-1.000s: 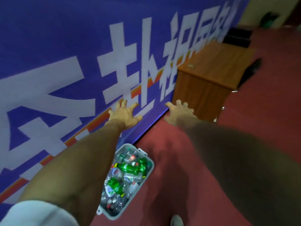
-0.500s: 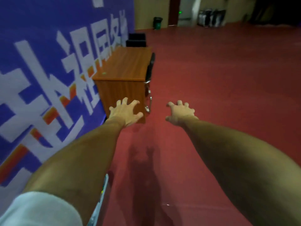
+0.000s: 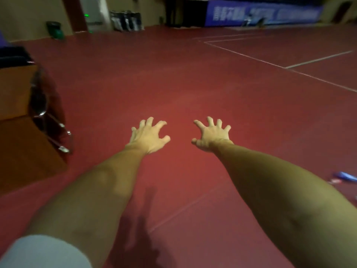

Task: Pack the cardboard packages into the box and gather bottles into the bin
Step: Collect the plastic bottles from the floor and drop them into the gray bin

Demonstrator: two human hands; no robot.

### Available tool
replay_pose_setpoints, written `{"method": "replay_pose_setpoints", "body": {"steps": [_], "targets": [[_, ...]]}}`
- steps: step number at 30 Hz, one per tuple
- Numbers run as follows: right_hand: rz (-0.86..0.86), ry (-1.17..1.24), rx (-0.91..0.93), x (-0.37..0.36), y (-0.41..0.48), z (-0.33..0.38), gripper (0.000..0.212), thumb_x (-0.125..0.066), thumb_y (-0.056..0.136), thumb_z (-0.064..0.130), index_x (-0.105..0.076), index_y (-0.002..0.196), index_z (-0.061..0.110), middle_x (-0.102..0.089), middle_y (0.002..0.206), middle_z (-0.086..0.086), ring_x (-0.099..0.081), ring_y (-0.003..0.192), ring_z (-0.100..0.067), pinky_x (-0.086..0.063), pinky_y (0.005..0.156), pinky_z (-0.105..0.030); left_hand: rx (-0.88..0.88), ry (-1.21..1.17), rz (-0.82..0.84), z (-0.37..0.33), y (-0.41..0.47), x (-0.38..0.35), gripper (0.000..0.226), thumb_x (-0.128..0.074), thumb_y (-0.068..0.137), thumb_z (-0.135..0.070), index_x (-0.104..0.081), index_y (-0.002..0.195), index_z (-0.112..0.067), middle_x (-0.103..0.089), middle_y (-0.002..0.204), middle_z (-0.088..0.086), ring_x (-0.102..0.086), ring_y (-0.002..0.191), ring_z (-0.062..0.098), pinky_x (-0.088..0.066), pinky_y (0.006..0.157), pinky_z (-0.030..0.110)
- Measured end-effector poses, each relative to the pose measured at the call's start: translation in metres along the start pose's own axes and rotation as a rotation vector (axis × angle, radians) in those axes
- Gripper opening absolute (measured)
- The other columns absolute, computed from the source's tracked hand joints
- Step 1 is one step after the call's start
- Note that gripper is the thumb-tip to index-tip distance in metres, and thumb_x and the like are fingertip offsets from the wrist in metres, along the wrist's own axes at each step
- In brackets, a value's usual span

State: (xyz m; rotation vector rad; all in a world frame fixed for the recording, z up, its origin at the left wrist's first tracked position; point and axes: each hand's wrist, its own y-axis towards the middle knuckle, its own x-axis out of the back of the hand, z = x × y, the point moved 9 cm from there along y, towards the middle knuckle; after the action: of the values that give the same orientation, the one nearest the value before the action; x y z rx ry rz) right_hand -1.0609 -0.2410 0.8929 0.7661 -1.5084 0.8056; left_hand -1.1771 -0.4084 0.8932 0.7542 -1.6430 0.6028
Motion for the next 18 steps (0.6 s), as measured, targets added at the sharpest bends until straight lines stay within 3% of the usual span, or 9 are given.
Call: {"method": "replay_pose_setpoints", "body": {"steps": [3, 6, 18], "targets": [[-0.002, -0.03, -0.108, -0.018, -0.014, -0.103, 0.088, -0.049, 0.089, 0.069, 0.001, 0.156, 0.043, -0.003, 0.166, -0.008, -0.005, 0.149, -0.043, -0.013, 0.111, -0.07, -0.131, 0.01, 0.061, -0.104, 0.028, -0.035, 0.059, -0.046, 0.091, -0.056, -0.034, 0.148, -0.043, -0.02, 0.162, 0.008, -0.018, 0.147, 0.031, -0.024, 0.114, 0.06], [0.022, -0.019, -0.218, -0.035, -0.025, -0.187, 0.094, -0.052, 0.087, 0.07, 0.006, 0.156, 0.043, 0.001, 0.166, -0.007, -0.002, 0.149, -0.044, -0.013, 0.111, -0.071, -0.252, 0.027, 0.096, -0.186, 0.055, -0.061, 0.059, -0.046, 0.091, -0.055, -0.033, 0.148, -0.042, -0.019, 0.162, 0.008, -0.016, 0.148, 0.031, -0.024, 0.114, 0.06], [0.054, 0.018, -0.654, -0.083, -0.039, -0.503, 0.086, -0.046, 0.089, 0.068, 0.003, 0.156, 0.044, -0.002, 0.165, -0.006, -0.009, 0.147, -0.042, -0.021, 0.11, -0.067, -0.659, 0.063, 0.196, -0.516, 0.172, -0.162, 0.06, -0.047, 0.092, -0.054, -0.03, 0.149, -0.043, -0.012, 0.164, 0.007, -0.008, 0.15, 0.033, -0.02, 0.114, 0.063]]}}
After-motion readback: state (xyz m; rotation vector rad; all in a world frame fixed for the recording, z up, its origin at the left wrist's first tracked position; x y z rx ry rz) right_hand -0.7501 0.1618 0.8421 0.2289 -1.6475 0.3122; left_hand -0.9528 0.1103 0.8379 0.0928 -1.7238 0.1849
